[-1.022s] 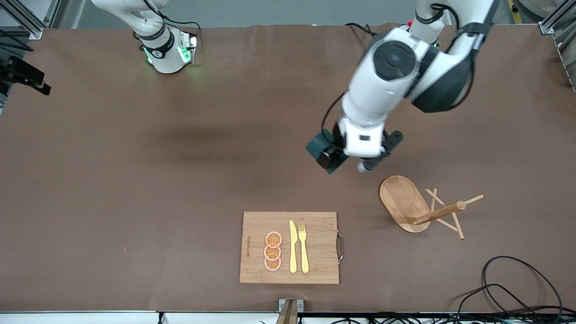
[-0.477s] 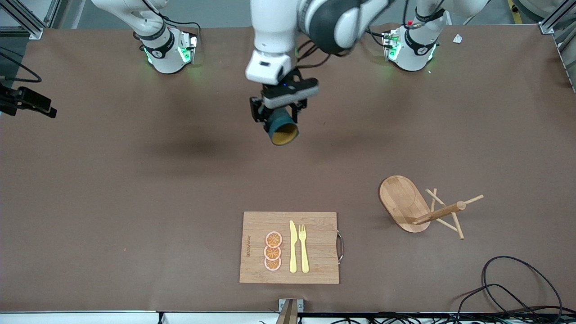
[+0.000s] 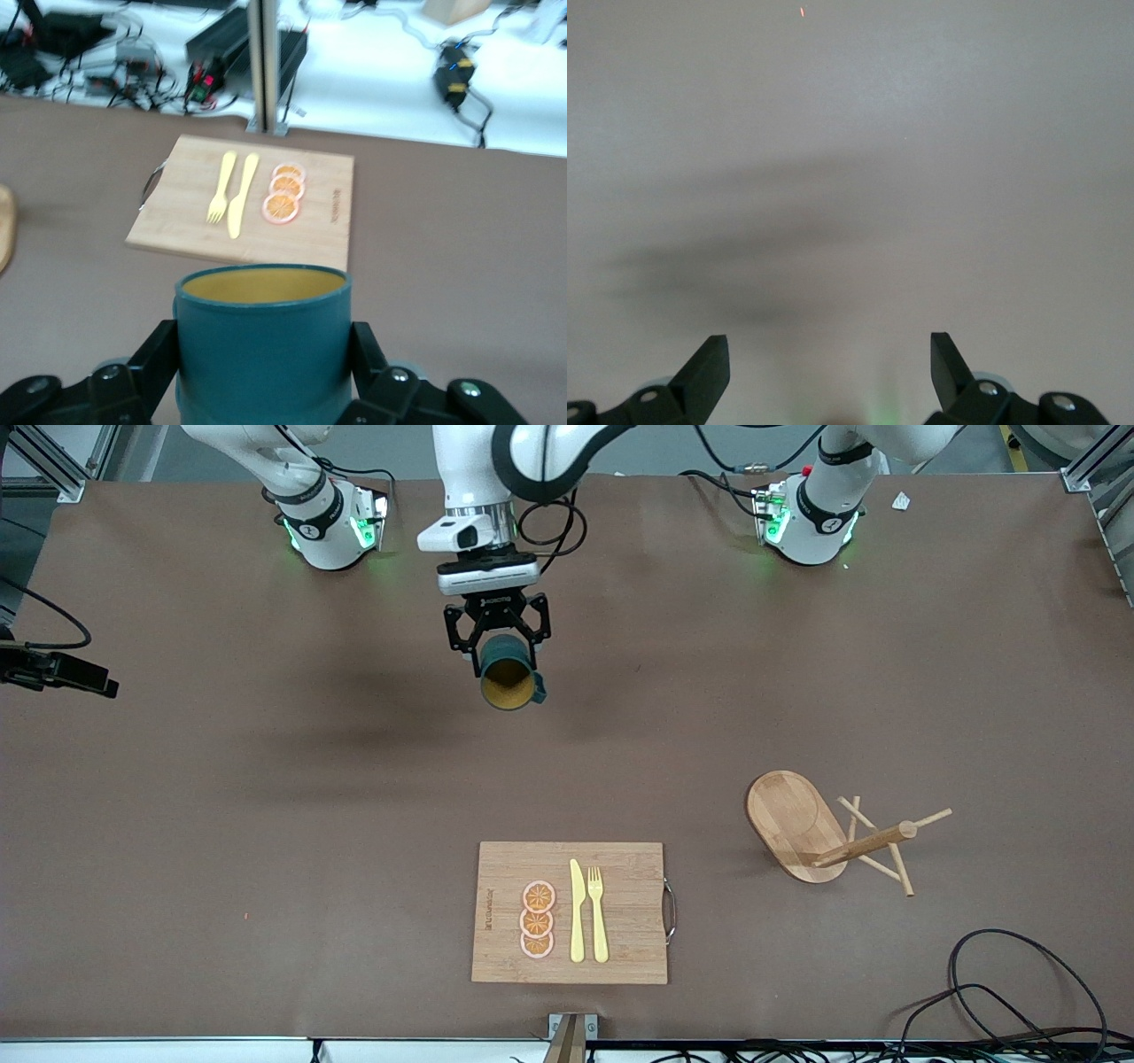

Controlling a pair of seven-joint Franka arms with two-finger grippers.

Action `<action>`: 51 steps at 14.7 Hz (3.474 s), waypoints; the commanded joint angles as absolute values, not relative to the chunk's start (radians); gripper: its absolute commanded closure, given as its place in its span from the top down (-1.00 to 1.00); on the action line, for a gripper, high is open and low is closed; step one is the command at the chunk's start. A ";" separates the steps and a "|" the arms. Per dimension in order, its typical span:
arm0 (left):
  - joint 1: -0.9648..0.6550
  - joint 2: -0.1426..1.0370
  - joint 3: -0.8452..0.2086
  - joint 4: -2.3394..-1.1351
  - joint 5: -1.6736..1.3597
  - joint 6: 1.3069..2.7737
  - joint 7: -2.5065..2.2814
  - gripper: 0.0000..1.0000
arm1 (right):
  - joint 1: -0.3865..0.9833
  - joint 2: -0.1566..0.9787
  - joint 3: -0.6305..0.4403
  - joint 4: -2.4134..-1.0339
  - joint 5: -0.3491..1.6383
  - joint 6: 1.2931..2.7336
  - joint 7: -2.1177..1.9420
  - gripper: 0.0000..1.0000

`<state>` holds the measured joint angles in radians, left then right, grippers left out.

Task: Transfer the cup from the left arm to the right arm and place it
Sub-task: 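Carry the mug to mid-table with the left gripper while the right gripper approaches, then grasp the mug with the right gripper while the left gripper opens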

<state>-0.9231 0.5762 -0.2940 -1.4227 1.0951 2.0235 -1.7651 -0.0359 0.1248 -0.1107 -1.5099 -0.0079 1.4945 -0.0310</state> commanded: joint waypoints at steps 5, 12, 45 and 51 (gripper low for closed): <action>-0.979 0.761 -0.288 -1.410 1.659 2.065 -2.138 0.01 | -0.055 0.163 -0.100 -1.499 -0.055 1.514 -0.029 1.00; -1.020 0.962 -0.284 -1.411 1.982 1.908 -2.284 -0.03 | -0.072 0.233 -0.098 -1.513 -0.025 1.635 0.046 1.00; -0.685 0.635 -0.630 -1.404 1.145 1.847 -1.581 0.99 | 0.305 0.256 -0.092 -1.752 0.035 1.841 1.340 1.00; -0.168 0.572 -0.998 -1.399 0.990 1.855 -1.124 0.99 | 0.451 0.236 -0.091 -1.928 0.061 2.029 1.687 1.00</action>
